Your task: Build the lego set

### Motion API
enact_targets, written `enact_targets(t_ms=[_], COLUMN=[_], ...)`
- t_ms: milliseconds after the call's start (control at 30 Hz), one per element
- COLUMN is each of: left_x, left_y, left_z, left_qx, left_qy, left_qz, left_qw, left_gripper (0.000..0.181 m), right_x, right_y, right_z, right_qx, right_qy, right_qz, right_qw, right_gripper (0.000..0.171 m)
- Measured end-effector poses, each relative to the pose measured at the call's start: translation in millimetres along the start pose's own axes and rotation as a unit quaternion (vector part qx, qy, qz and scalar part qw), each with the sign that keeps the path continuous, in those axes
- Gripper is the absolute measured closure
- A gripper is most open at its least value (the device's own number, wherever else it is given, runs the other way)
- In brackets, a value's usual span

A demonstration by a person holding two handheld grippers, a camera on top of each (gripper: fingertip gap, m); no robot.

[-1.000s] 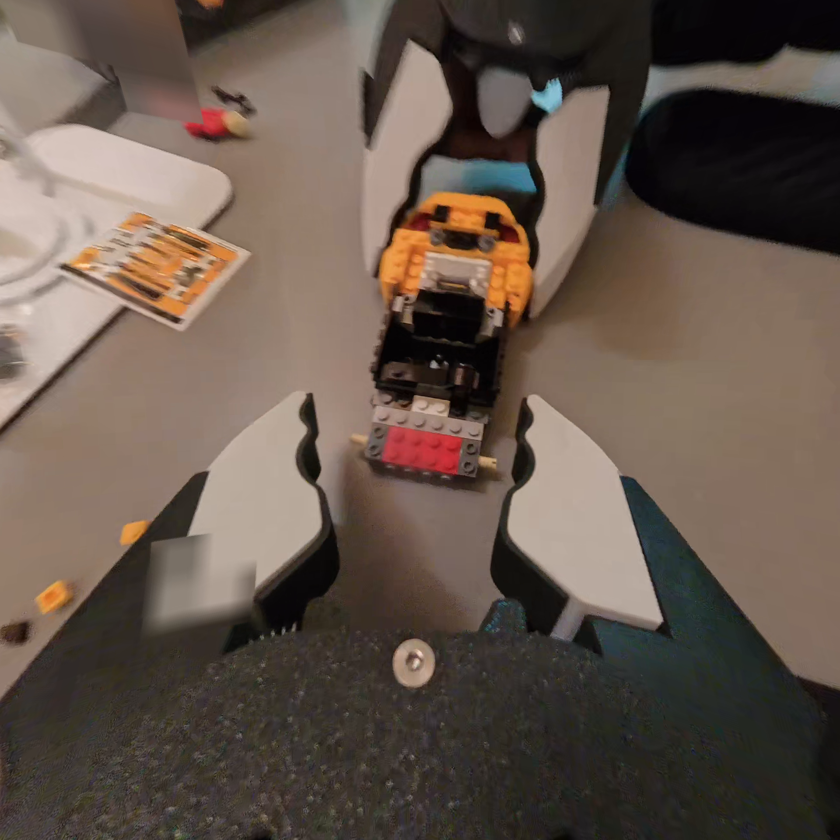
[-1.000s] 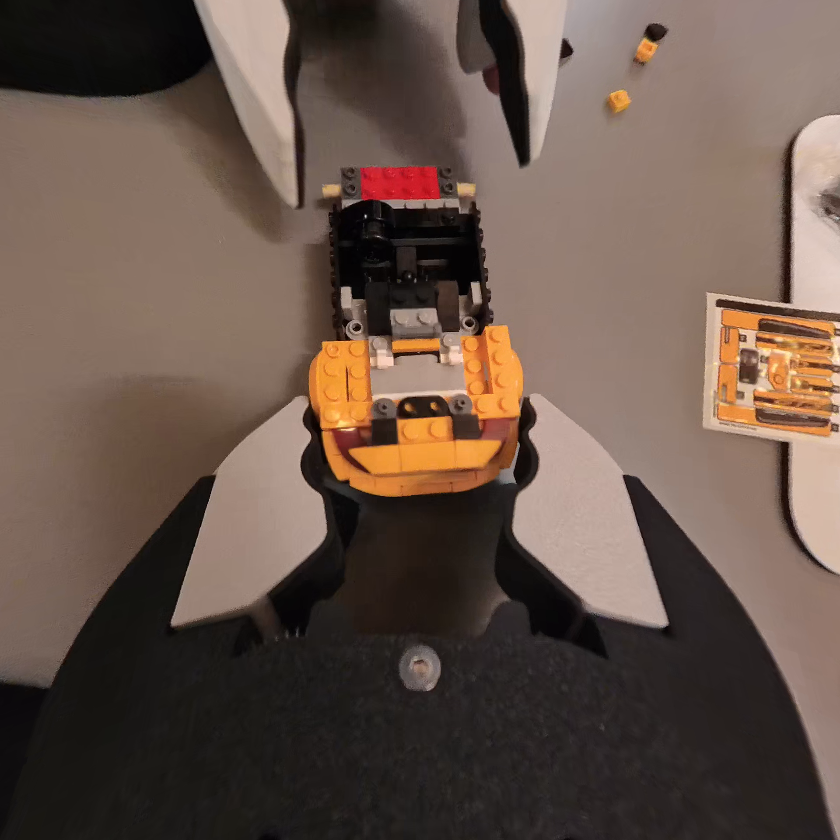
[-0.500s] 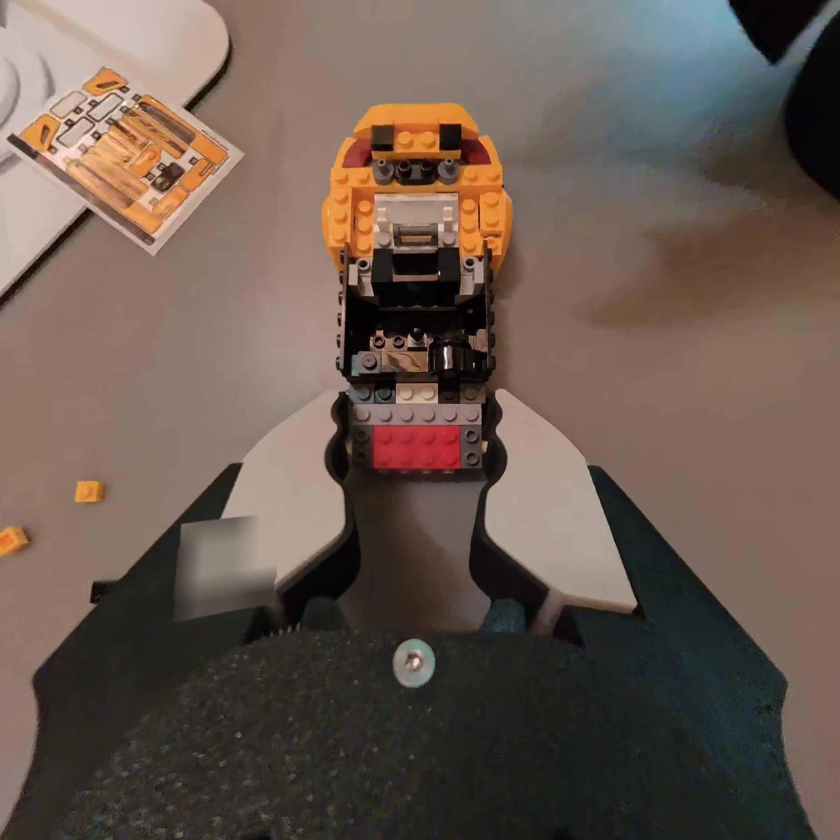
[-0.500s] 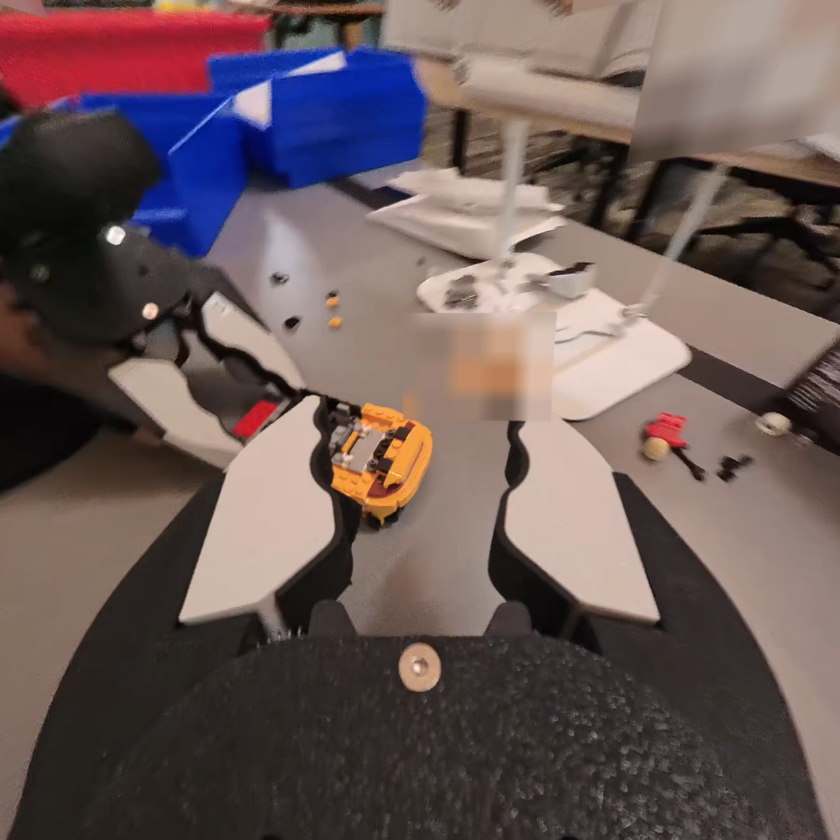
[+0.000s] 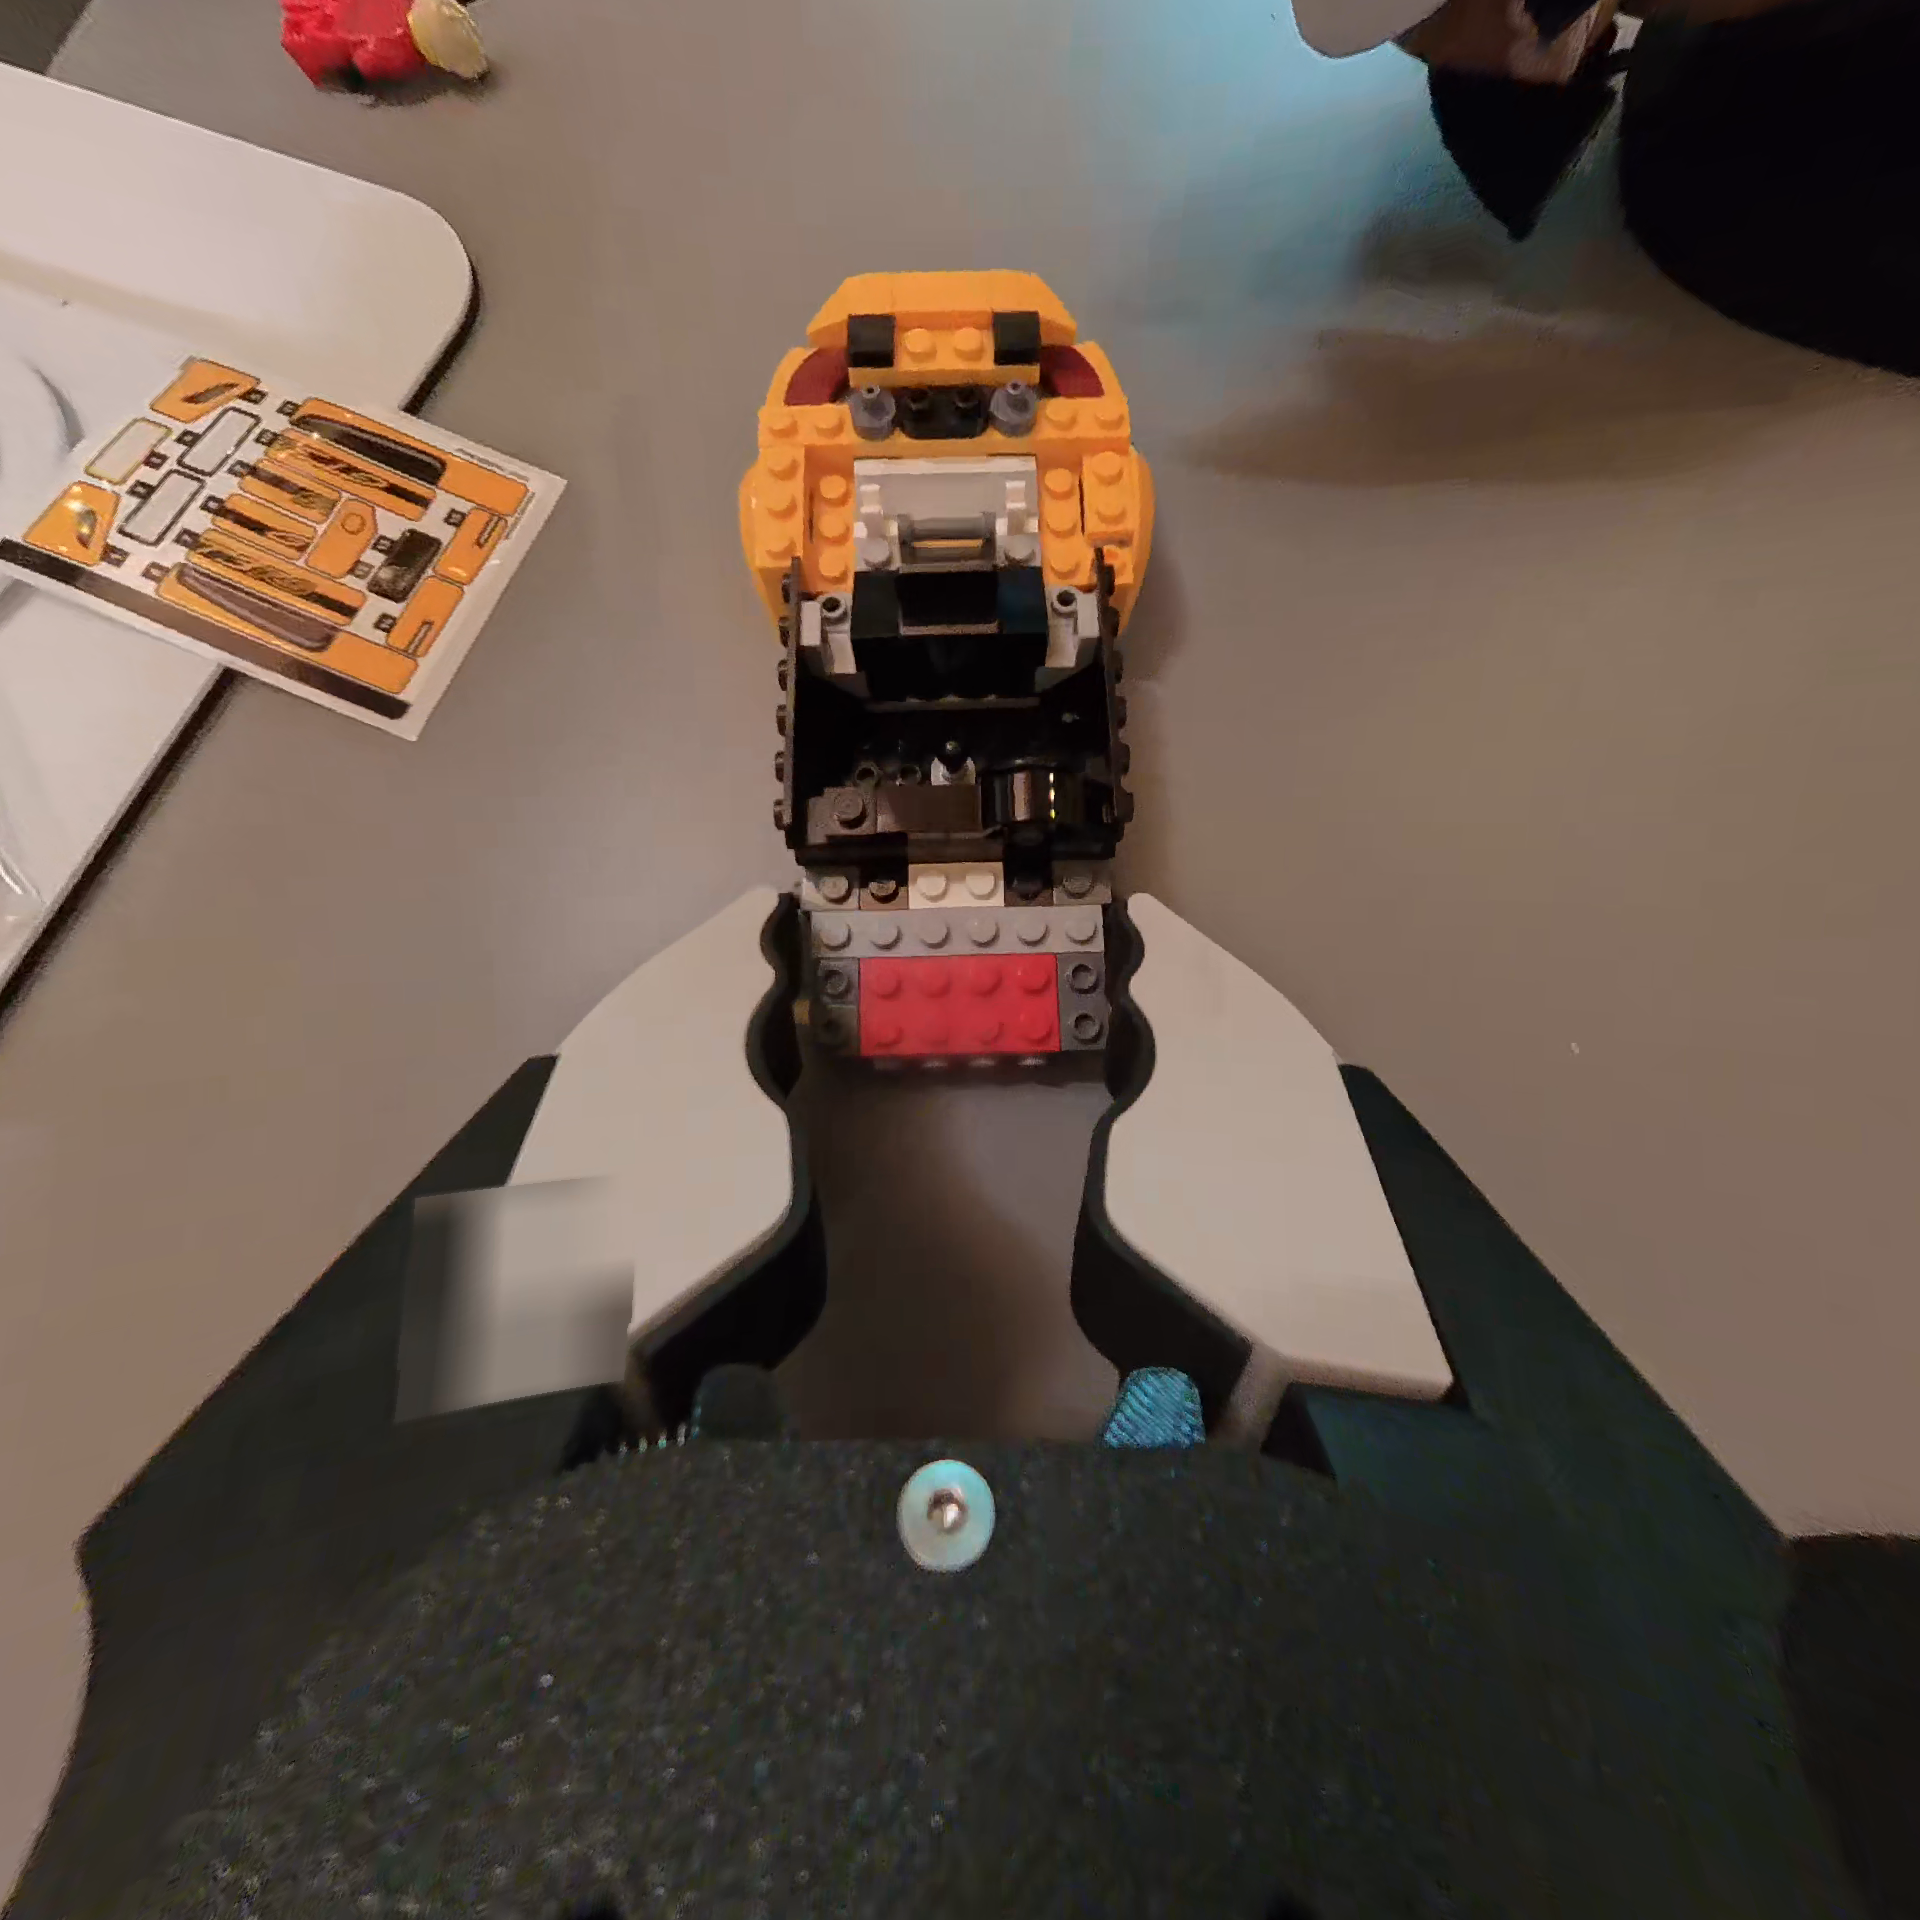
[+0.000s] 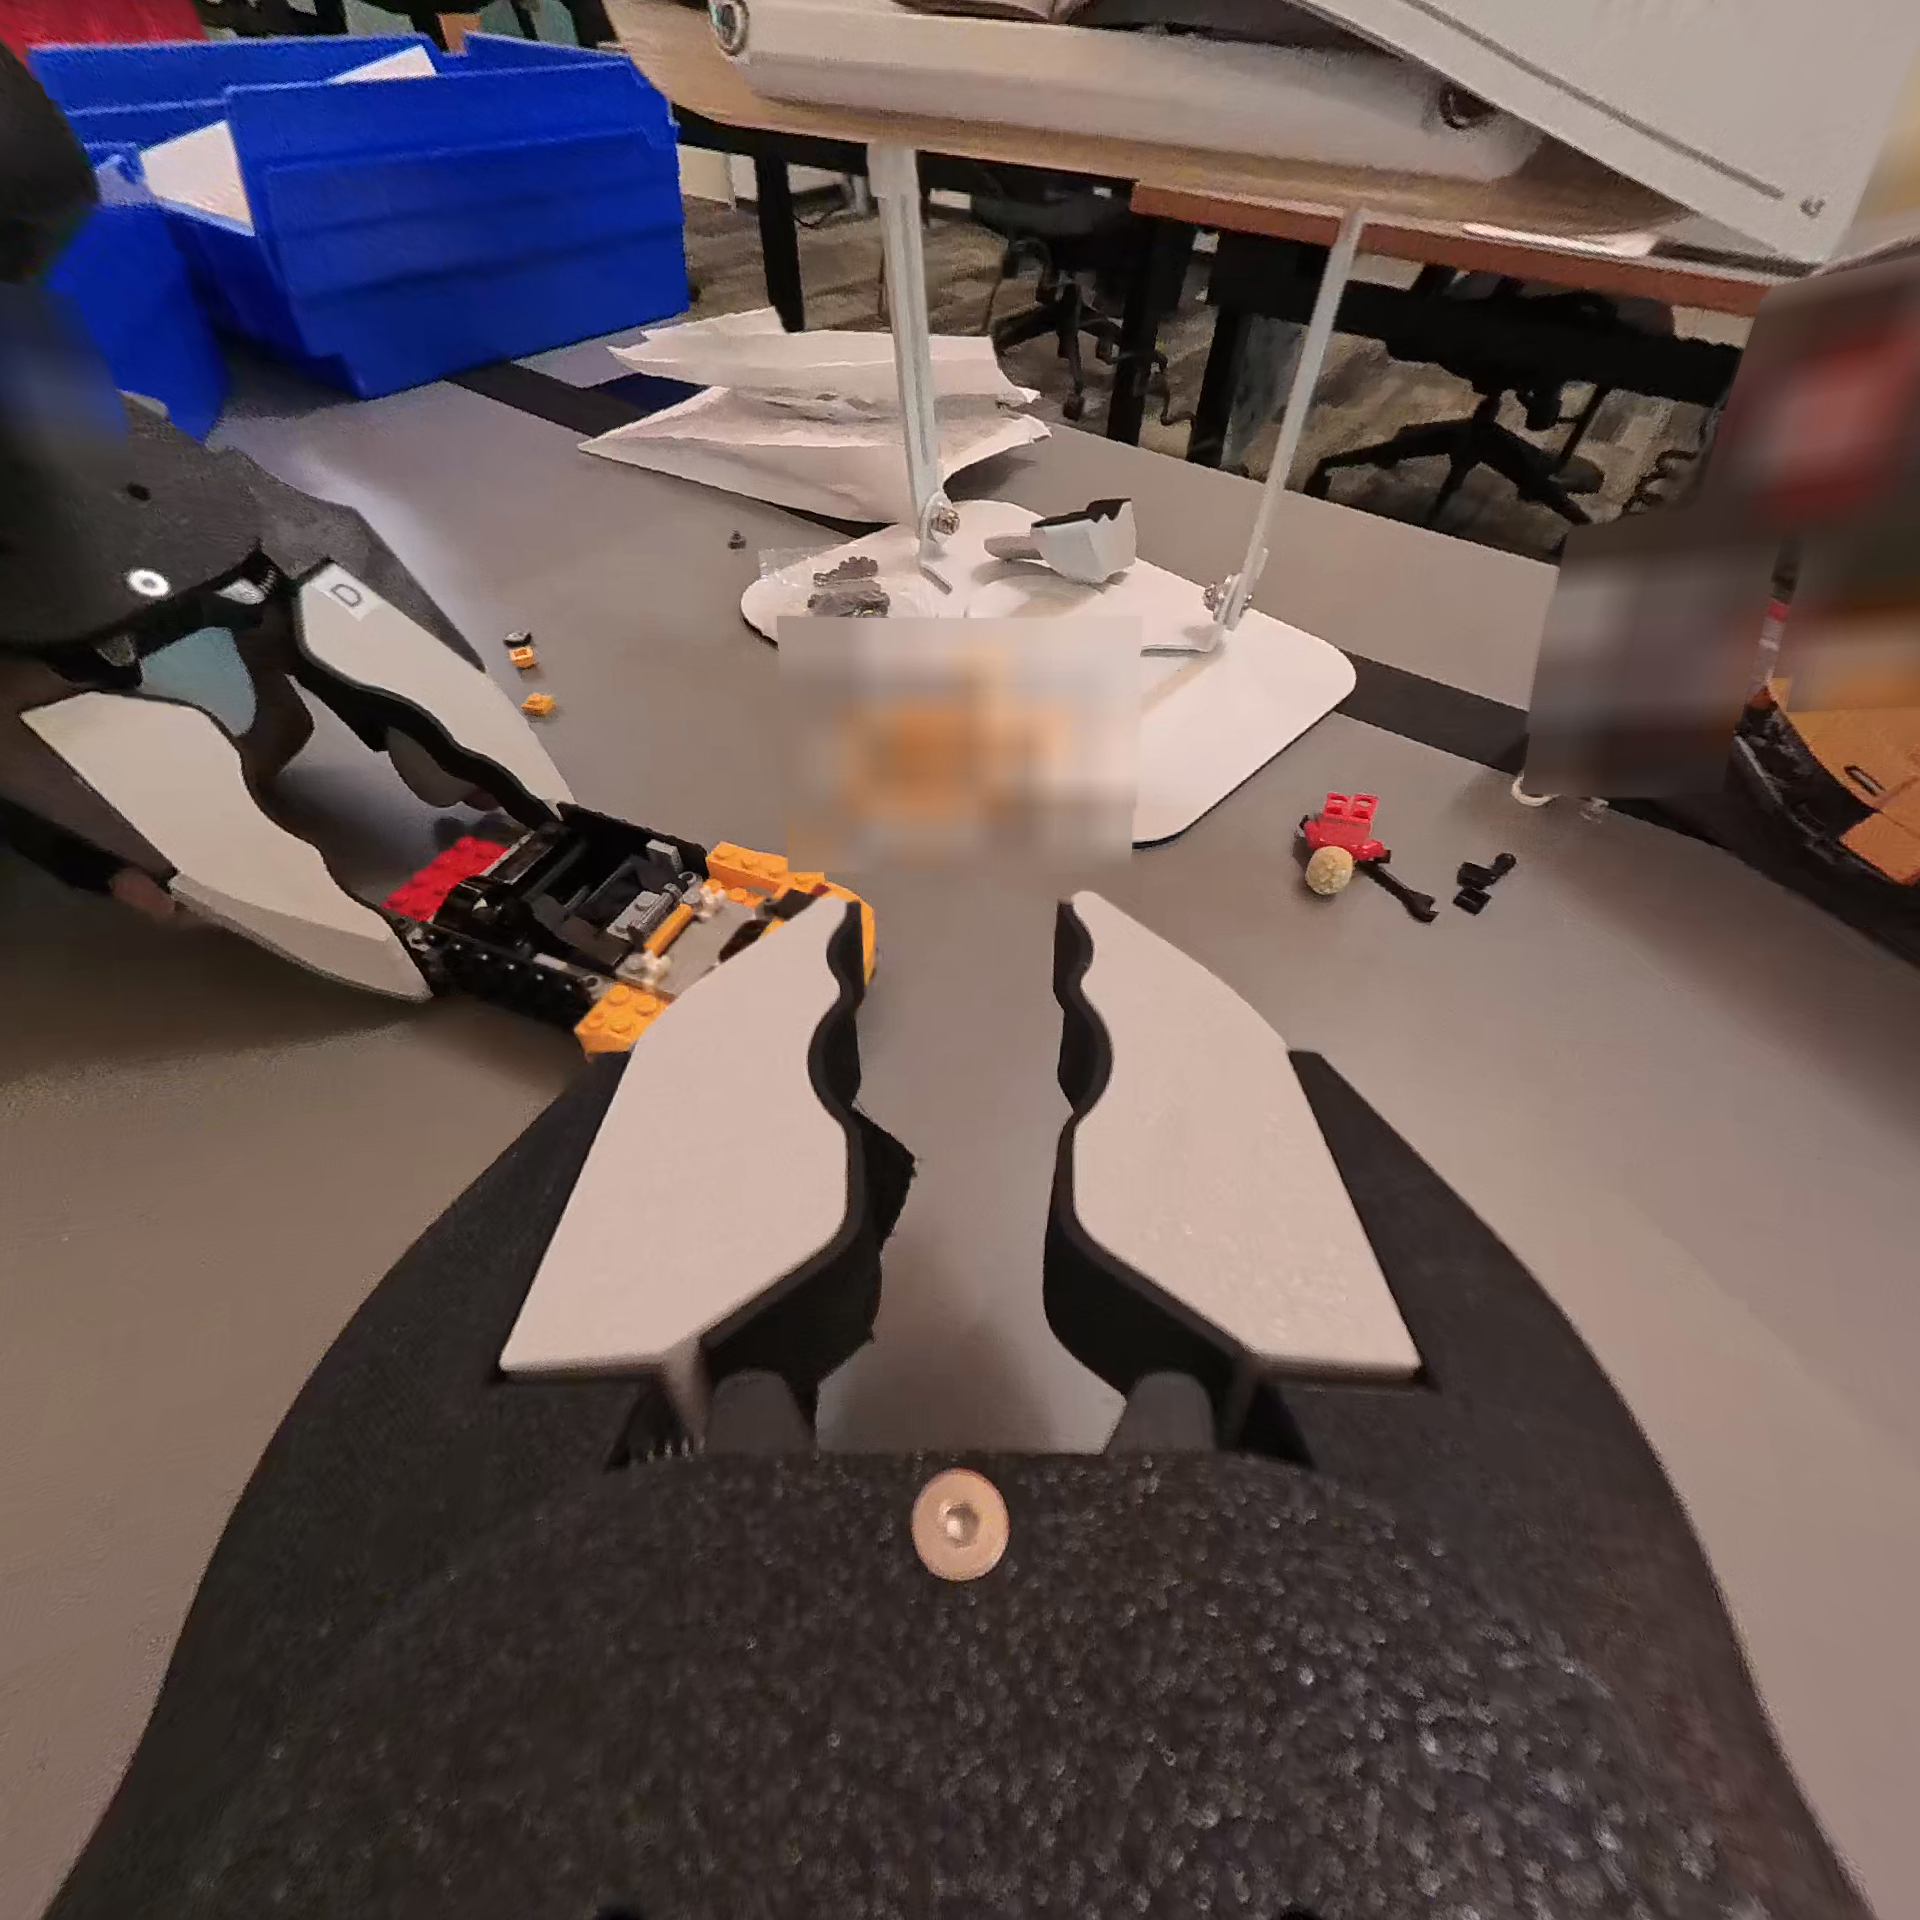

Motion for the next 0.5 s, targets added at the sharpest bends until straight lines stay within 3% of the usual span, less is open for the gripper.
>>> enact_targets(t_ms=[200,367,433,500], left_x=[8.7,-1.2,-8.6,-21.9], left_y=[0.1,17.8,36.1,55.6], left_z=[0.1,7.1,13.1,19.0], left_qx=[-0.004,-0.048,-0.089,-0.140], left_qy=[0.014,0.056,0.087,0.127], left_qz=[0.001,0.027,0.070,0.111], left_qw=[1.000,0.997,0.990,0.976], left_gripper=[0.127,0.109,0.111,0.124], right_x=[0.1,-1.7,-3.5,-3.1], right_y=[-1.1,-0.5,2.4,8.7], right_z=[-1.8,-3.1,-1.5,2.9], right_qx=[0.004,0.005,-0.002,-0.017], right_qy=[-0.004,-0.011,-0.010,-0.003], right_qz=[0.006,0.004,-0.006,-0.021], right_qw=[1.000,1.000,1.000,1.000], right_gripper=[0.139,0.138,0.137,0.137])
Point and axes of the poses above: each gripper's, where its closed fingertips meet, y back along the fingers, z out of its top, x = y × z across the jaws, the point moved 4 cm from there along y, back along the fingers, and after that the axes turned 11 degrees about x, right-handed, at the moved point
